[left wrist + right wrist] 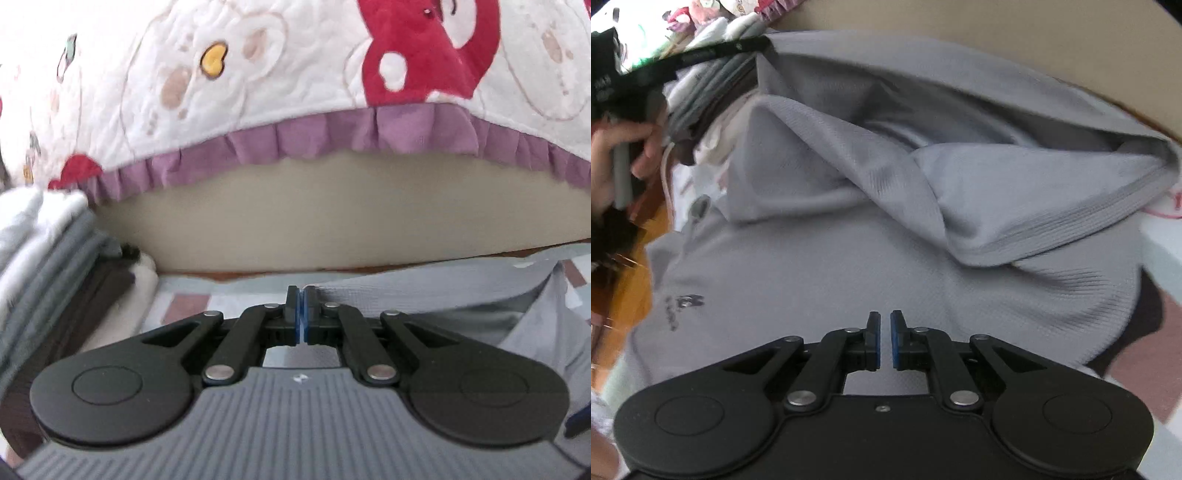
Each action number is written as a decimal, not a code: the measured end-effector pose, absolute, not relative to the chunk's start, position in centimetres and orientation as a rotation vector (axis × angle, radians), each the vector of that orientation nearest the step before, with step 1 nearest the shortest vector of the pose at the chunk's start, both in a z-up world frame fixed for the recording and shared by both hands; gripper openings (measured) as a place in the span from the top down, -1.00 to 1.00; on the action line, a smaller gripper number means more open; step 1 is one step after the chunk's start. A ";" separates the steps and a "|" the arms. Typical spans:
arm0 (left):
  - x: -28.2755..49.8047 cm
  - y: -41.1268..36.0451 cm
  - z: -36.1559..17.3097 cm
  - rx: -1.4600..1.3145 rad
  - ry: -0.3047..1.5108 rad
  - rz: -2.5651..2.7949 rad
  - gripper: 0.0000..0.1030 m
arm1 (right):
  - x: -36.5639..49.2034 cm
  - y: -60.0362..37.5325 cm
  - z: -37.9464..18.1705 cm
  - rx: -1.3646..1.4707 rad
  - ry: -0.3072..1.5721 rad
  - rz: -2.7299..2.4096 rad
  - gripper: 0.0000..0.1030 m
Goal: Fold clothes
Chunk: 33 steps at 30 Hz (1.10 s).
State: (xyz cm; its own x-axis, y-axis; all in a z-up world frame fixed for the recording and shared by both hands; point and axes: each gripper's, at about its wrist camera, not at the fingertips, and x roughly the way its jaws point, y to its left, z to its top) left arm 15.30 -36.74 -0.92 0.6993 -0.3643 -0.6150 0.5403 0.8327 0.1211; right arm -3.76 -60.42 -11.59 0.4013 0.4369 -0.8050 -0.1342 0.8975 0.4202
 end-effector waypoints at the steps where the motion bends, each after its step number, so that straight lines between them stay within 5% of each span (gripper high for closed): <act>1: 15.3 -36.8 -1.7 0.299 0.662 -0.530 0.83 | -3.9 -60.4 -11.3 0.296 1.090 0.349 0.79; 2: 15.3 -36.8 -2.5 0.293 0.711 -0.547 0.70 | -4.0 -60.3 -11.1 0.290 1.073 0.332 0.76; 4: 15.1 -36.8 -4.4 0.266 0.812 -0.605 0.03 | -3.9 -60.6 -10.4 0.331 1.008 0.325 0.68; 6: 14.8 -36.6 -6.0 0.223 0.876 -0.673 -0.04 | -3.8 -61.0 -10.1 0.384 0.937 0.309 0.54; 8: 14.6 -37.1 -7.3 0.239 0.917 -0.714 -0.23 | -3.6 -61.3 -10.1 0.420 0.858 0.269 0.07; 11: 14.6 -38.2 -8.8 0.317 0.939 -0.713 -0.37 | -2.9 -61.8 -10.8 0.462 0.767 0.199 0.02; 12: 14.1 -38.5 -8.8 0.361 0.926 -0.745 -0.10 | -2.6 -61.9 -11.2 0.478 0.744 0.183 0.02; 13: 13.6 -38.8 -8.9 0.405 0.912 -0.776 0.93 | -2.1 -62.1 -11.6 0.501 0.745 0.182 0.01; 18: 7.8 -38.6 -6.6 0.524 0.795 -0.876 0.95 | -1.8 -62.4 -11.7 0.636 0.761 0.233 0.01; 25: 1.9 -37.0 -8.7 0.507 0.967 -1.029 0.92 | -1.1 -60.8 -11.5 0.587 0.737 0.270 -0.07; 33: 0.6 -37.1 -8.3 0.537 0.966 -1.152 0.87 | -0.6 -60.5 -13.5 0.693 0.691 0.334 -0.08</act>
State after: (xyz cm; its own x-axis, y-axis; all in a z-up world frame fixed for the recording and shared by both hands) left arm 0.58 -37.09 -8.31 0.0909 -0.5123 -0.8540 0.9301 0.3500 -0.1110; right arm -0.62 -60.51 -13.47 0.7309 0.4962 -0.4686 -0.0586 0.7297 0.6812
